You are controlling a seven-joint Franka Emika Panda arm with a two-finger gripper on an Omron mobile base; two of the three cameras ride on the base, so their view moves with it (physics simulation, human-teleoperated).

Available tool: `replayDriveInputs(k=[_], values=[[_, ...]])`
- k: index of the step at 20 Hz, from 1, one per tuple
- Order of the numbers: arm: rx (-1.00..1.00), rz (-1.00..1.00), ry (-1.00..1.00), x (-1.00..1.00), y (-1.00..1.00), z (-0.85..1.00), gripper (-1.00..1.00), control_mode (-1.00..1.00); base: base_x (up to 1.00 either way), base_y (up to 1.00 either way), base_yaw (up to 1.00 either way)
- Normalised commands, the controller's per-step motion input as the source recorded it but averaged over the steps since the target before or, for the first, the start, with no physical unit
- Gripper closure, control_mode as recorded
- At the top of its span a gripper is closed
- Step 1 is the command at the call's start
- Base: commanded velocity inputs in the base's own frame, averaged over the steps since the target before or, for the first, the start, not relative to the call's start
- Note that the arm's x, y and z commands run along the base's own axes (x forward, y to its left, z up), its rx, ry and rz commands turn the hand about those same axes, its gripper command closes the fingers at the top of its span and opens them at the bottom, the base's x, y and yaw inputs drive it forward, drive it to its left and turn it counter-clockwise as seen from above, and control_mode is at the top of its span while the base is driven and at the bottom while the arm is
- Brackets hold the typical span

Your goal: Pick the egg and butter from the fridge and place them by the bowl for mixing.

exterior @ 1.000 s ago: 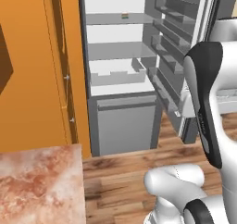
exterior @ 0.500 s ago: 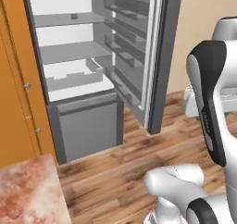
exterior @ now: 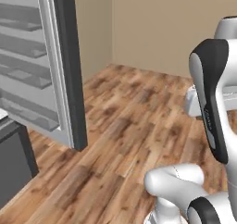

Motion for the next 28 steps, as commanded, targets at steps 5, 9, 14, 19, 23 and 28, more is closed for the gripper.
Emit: replayDriveInputs(k=[5, 9, 14, 19, 23, 28], values=[[0.0, 0.0, 0.0, 0.0, 0.0, 0.0, 1.0, 1.0, 0.0, 0.0, -1.0], [0.0, 0.0, 0.0, 0.0, 0.0, 0.0, 1.0, 1.0, 0.0, 0.0, -1.0], [0.0, 0.0, 0.0, 0.0, 0.0, 0.0, 1.0, 1.0, 0.01, 0.16, -0.96], [0.0, 0.0, 0.0, 0.0, 0.0, 0.0, 1.0, 1.0, 0.15, 0.22, -0.9], [0.0, 0.0, 0.0, 0.0, 0.0, 0.0, 1.0, 1.0, 0.46, 0.22, -0.79], [0.0, 0.0, 0.0, 0.0, 0.0, 0.0, 1.0, 1.0, 0.61, 0.34, -0.74]])
